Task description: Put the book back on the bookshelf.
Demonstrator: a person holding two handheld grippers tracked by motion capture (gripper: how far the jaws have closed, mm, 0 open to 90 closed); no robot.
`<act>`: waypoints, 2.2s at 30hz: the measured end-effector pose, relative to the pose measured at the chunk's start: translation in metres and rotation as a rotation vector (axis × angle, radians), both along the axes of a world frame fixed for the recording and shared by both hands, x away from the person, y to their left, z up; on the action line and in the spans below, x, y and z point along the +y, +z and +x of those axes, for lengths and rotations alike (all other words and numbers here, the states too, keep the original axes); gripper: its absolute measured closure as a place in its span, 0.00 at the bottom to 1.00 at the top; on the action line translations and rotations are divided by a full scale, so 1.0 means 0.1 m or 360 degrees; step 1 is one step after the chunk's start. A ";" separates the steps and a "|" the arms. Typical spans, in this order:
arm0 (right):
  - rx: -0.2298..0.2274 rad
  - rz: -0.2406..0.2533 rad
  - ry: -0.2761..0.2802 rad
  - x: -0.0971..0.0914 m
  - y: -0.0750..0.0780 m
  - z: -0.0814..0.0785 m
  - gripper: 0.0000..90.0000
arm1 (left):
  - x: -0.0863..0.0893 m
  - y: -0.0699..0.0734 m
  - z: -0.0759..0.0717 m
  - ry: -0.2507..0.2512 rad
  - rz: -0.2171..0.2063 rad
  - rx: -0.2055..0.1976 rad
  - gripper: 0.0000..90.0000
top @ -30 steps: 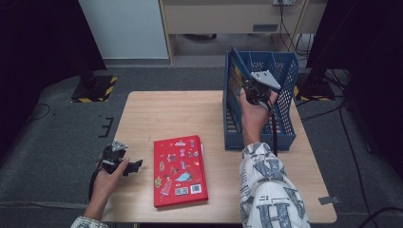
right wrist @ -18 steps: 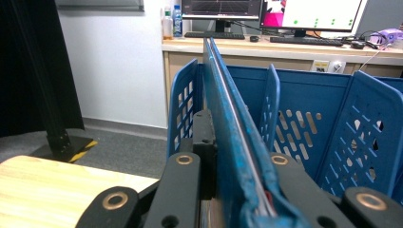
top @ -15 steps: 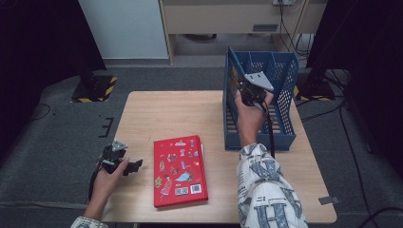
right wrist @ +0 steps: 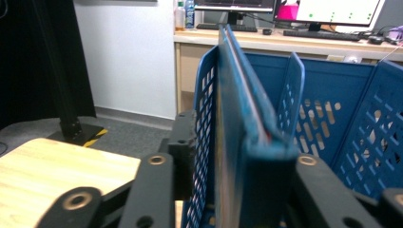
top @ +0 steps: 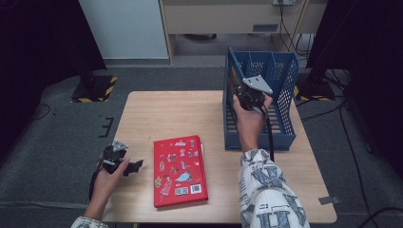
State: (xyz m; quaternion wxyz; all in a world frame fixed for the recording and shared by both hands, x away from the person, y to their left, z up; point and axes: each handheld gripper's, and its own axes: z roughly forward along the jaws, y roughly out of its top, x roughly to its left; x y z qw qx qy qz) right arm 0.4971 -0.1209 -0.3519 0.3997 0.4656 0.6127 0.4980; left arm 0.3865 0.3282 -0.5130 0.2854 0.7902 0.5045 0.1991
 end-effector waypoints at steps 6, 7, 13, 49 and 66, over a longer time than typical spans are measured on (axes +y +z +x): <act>0.0040 -0.0024 0.0034 -0.03 -0.05 -0.12 0.71 | -0.01 -0.01 0.00 0.0003 0.0002 0.0003 0.04; 0.0042 -0.0025 0.0039 -0.04 -0.06 -0.14 0.71 | -0.01 -0.01 0.00 0.0002 0.0004 0.0003 0.04; 0.0085 -0.0034 0.0043 -0.08 -0.12 -0.27 0.71 | -0.01 -0.01 -0.01 0.0009 0.0010 0.0006 0.04; 0.0155 -0.0100 0.0127 0.13 -0.18 -0.34 0.79 | 0.00 -0.01 -0.01 0.0015 0.0006 0.0008 0.05; 0.0152 -0.0048 0.0170 0.10 -0.16 -0.39 0.51 | 0.00 -0.01 -0.02 0.0016 0.0013 0.0011 0.05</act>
